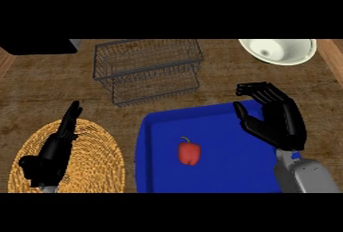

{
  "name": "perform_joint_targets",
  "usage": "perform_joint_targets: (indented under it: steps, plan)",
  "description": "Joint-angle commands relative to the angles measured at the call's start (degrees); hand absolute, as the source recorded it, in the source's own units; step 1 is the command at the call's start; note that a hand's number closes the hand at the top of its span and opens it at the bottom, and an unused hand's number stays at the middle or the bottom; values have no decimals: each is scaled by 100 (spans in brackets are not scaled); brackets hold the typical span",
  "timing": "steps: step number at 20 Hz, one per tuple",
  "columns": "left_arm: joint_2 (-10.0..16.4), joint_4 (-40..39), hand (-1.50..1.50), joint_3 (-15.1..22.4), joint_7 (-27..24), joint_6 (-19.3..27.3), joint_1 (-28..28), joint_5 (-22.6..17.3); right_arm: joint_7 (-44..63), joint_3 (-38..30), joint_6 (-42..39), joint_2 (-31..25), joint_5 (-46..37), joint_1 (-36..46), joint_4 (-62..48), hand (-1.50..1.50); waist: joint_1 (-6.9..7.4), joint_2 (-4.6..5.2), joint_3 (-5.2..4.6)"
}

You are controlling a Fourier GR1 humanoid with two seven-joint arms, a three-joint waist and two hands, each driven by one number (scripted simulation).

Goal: Pick the bell pepper from the tray and place it in the tiered basket

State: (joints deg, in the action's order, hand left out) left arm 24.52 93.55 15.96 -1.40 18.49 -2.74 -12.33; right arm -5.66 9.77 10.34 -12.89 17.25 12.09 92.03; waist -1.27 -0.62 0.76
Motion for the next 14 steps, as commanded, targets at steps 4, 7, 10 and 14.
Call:
perform_joint_targets:
  steps: [4,7,10,14]
  plan:
    - [-745,-236,0,322,101,697,924,607,206,149,-2087,-297,1562,-501,584,-150,-72,64,-67]
    - [-811,-595,0,244,-165,526,801,588,125,-54,-2468,-889,1380,-846,1215,-150,13,57,-77]
    - [-775,-377,0,187,208,664,1038,636,860,-248,-2328,-1765,983,-799,2131,-150,-95,23,-87]
    - [-734,-342,0,232,229,582,960,617,1465,-246,-2603,-3001,-215,-511,2527,-150,-99,-13,-111]
